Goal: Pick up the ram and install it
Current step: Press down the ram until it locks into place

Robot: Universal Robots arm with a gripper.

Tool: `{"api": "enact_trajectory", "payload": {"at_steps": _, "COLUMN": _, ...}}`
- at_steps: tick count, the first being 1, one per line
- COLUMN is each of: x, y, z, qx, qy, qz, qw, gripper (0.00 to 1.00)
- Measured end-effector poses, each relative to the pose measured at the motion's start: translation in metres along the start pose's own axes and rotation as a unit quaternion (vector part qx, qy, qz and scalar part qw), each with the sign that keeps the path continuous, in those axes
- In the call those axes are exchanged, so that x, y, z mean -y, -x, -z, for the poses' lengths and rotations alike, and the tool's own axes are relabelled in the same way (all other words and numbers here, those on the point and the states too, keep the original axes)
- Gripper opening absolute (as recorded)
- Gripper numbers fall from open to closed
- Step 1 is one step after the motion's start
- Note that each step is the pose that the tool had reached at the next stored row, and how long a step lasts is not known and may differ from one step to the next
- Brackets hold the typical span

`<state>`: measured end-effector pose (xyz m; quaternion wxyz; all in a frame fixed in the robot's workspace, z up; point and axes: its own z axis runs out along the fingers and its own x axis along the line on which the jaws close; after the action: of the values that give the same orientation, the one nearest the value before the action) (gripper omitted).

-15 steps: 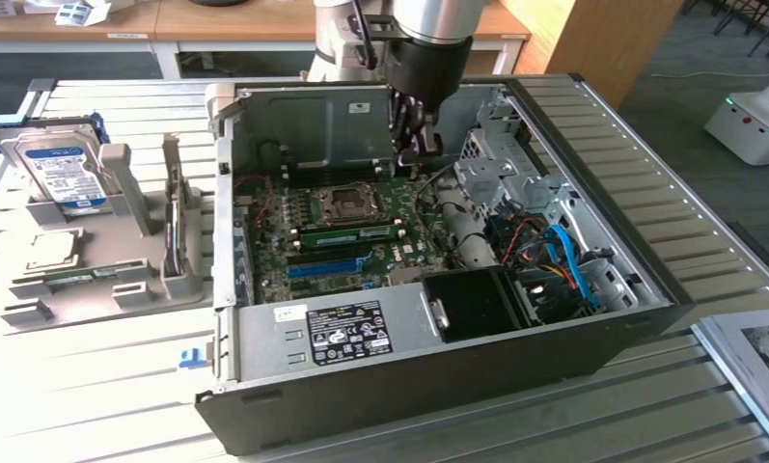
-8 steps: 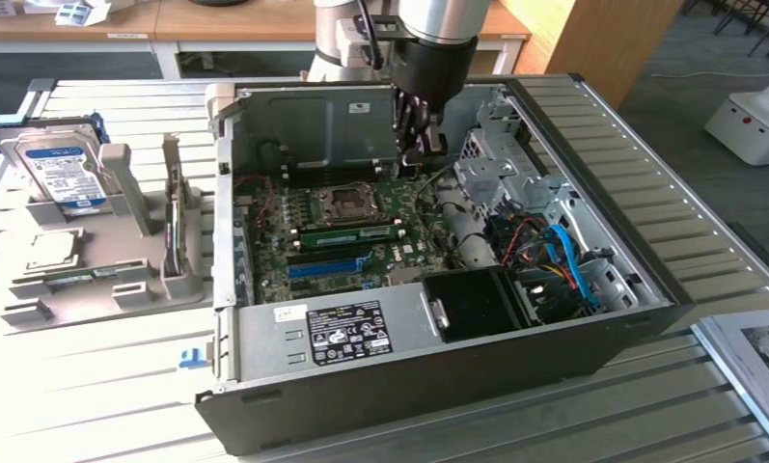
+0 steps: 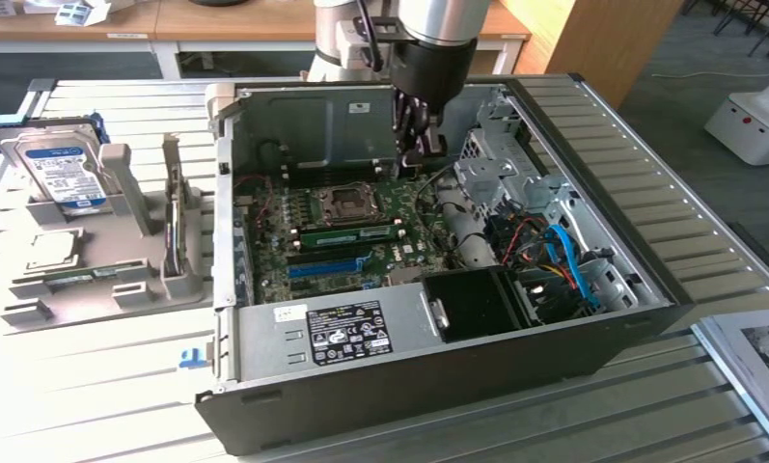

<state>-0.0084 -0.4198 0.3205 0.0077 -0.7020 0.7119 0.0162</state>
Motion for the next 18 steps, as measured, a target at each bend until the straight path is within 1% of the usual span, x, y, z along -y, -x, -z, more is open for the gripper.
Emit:
{"api": "enact_trajectory", "payload": {"at_steps": 8, "x": 0.0001, "y": 0.000, "z": -0.0076, "qx": 0.0004, "qy": 0.0000, "qz": 0.000, "qw": 1.0000, "gripper": 0.10}}
{"api": "enact_trajectory", "payload": {"at_steps": 18, "x": 0.0003, "y": -0.001, "z": -0.0216, "qx": 0.0008, "qy": 0.0000, "qz": 0.000, "qw": 1.0000, "gripper": 0.10}}
